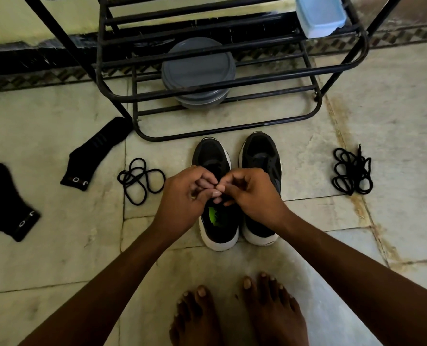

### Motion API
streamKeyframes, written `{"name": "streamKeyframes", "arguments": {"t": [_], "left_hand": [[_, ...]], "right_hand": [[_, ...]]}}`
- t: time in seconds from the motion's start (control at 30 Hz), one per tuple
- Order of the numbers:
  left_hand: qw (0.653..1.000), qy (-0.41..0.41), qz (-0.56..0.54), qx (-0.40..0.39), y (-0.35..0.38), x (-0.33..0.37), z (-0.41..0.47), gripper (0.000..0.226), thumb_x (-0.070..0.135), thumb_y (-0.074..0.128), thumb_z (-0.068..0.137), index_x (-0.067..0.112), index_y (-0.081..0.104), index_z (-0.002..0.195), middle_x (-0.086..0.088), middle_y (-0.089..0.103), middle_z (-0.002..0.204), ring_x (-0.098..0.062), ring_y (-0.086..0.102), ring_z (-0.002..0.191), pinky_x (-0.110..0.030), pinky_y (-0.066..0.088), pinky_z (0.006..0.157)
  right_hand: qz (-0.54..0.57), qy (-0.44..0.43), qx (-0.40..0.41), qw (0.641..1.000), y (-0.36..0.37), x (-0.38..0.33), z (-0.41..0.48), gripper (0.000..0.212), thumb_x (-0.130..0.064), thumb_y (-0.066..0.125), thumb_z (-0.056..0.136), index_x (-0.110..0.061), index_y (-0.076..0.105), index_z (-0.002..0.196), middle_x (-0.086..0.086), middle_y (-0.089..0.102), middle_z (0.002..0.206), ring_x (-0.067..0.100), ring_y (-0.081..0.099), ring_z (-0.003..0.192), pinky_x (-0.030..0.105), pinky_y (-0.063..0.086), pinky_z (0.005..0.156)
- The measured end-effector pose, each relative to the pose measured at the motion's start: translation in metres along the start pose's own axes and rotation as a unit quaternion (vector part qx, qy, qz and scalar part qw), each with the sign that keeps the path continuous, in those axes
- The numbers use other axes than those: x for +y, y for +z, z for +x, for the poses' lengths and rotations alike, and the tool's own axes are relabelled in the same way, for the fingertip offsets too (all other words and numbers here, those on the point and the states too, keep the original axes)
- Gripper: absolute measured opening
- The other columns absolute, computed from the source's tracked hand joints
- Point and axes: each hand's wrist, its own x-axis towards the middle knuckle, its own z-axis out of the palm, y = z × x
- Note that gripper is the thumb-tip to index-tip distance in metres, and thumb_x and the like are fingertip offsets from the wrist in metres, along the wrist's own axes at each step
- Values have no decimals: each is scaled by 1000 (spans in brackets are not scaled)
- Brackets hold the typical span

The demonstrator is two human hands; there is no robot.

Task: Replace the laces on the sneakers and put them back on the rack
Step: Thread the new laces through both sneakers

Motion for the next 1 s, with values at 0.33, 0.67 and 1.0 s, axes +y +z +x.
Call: {"name": "streamKeyframes", "arguments": {"t": [0.33, 0.67, 1.0], "left_hand": [[976, 69, 188, -87, -31, -34, -16, 33, 33, 45, 105, 13, 71, 104, 3, 55, 95, -12, 55, 77, -29, 47, 68], [991, 50, 103, -68, -41, -26, 2, 16, 11, 62, 97, 14, 76, 90, 8, 67, 76, -9, 64, 66, -15, 49, 65], [944, -228, -239, 19, -1, 6, 30, 7, 10, 69, 95, 7, 71, 90, -7, 77, 74, -17, 73, 64, -27, 58, 59]], "right_hand": [[-272, -31, 45, 961, -28, -8, -4, 9, -19, 71, 94, -18, 74, 86, -6, 61, 86, 4, 58, 78, 9, 42, 73], [-55, 6, -47, 997, -36, -10, -14, 20, 8, 60, 96, -3, 75, 104, 7, 63, 97, 22, 76, 81, 36, 64, 77], [-329, -298, -132, 887, -4, -18, -8, 22, 11, 72, 84, 1, 73, 104, 14, 65, 105, 19, 73, 81, 32, 62, 67]]}}
